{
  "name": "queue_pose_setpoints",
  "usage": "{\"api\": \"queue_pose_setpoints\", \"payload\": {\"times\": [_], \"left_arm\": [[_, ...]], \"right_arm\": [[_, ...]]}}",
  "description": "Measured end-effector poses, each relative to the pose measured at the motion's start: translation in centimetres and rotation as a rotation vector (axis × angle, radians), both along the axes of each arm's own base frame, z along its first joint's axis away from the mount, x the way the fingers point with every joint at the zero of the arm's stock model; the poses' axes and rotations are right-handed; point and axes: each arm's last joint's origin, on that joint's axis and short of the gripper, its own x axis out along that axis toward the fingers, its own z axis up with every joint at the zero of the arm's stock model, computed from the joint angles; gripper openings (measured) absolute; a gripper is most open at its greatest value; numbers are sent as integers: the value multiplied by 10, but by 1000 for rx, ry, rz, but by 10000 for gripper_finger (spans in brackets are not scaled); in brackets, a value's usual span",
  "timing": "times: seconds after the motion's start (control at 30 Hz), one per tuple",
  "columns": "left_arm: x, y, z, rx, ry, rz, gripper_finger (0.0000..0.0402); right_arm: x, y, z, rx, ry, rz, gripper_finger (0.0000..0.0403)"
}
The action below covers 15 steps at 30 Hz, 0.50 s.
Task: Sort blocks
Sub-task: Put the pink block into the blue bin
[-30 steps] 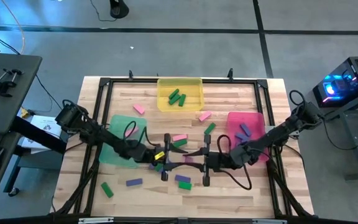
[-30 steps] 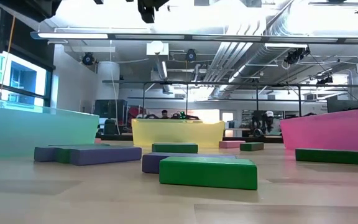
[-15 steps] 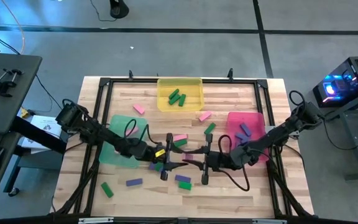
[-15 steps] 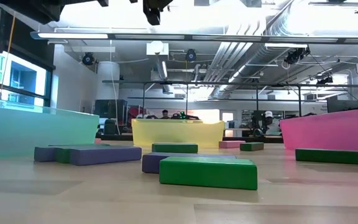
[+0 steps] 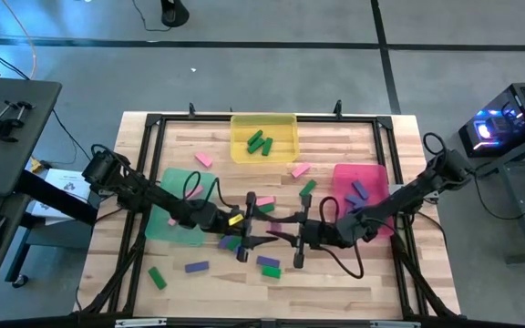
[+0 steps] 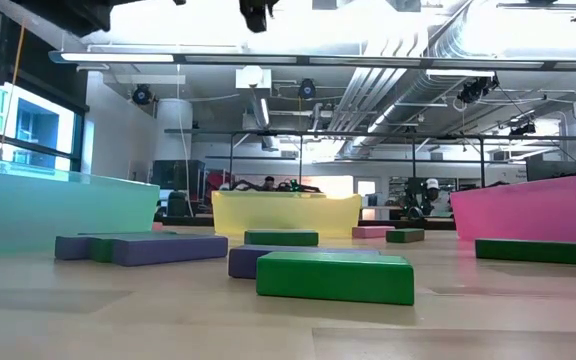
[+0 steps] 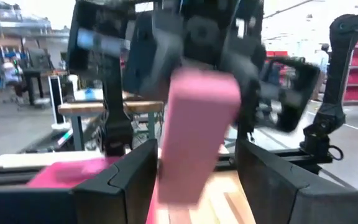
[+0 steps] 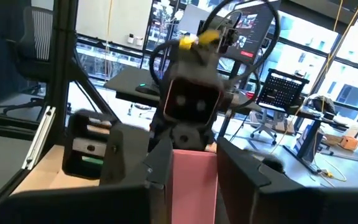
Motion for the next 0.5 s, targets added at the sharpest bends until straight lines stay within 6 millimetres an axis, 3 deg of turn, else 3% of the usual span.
{"api": "queue_pose_setpoints", "payload": {"times": [0.23,0.5], "left_arm": [[3,-2,6,36,-17,7,185],[2,-7,2,46,27,4,105]], "right_arm": [[7,-1,-9,-9,11,-12,76],[2,7,-6,-46,-12,-24,68]]}}
